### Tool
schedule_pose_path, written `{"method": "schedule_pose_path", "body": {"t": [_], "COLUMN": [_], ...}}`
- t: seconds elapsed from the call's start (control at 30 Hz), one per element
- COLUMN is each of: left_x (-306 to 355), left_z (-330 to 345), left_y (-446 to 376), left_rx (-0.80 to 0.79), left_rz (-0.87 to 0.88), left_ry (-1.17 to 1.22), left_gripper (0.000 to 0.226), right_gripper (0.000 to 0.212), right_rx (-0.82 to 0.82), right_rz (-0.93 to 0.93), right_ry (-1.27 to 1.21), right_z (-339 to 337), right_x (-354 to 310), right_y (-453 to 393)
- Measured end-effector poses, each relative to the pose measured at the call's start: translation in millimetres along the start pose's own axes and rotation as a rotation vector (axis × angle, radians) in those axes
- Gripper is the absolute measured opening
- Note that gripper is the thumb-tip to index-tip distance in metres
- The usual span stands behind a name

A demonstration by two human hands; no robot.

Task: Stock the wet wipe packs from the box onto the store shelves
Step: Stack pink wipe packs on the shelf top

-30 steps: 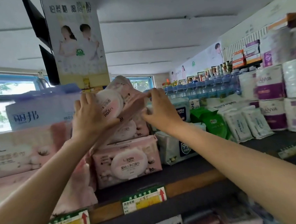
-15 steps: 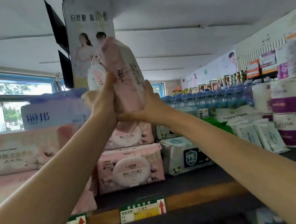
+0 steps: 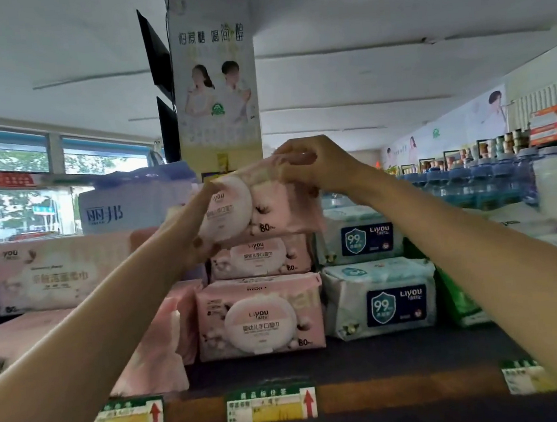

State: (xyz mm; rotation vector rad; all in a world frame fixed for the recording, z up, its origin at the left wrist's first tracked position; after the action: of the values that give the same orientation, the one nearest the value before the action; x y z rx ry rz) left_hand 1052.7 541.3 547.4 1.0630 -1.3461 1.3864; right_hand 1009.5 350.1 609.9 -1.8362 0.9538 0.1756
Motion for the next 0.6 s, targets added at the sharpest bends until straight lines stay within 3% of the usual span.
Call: {"method": "schedule_pose_path", "body": {"t": [0.07,0.13,0.2,0.23,0.3,0.43,0.53,0.6], "left_x": [-11,-7,-7,-13,-24,-24,-24,-27], "left_z": [-7,-16,-5,3,14,15,22,31], "left_y": [1,1,0,-3,-12,-19,-9,0], "left_rx": [0.068,0.253,0.164,0.053,-0.056,-0.058,-0.031,-0.027], "left_rz": [0.053,0.213,0.388,0.413,0.389,0.374,0.408,0.538], "left_ry": [-0.205,-0.765,-1.294,-1.413,-1.499,-1.620,-1.681,-1.609], "left_gripper": [0.059,0.070,0.076,0.076,0.080,0.087,0.084,0.082], "right_gripper": [0.025,0.031,0.034,0.034,0.036,0.061,0.078,0.081], "right_rx": [-0.110,-0.240,-0.291,-0.289,-0.314,-0.387,-0.266,-0.228], "right_rz": [0.050,0.097,0.113,0.128,0.149,0.139,0.120,0.130], "right_ry": [-0.016,0.088,0.132,0.101,0.081,0.293,0.549,0.608], "right_z": [8,23,33,34,33,37,38,39], "right_x": [22,48,68,73,77,80,84,83], "right_y": [-4,1,8,10,10,16,25,34]}}
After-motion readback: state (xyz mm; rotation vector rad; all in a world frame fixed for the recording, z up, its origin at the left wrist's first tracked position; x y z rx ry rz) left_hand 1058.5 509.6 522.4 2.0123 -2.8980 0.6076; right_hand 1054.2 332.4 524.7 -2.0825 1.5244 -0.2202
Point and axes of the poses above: each hand's wrist, its own y-axis away from the middle knuckle, its own z-axis out of the palm, x = y × z, the point moved 3 cm from there along -y, towards the middle knuckle, and after that the axes turned 6 degrees about -y, right-handed, at the moved point
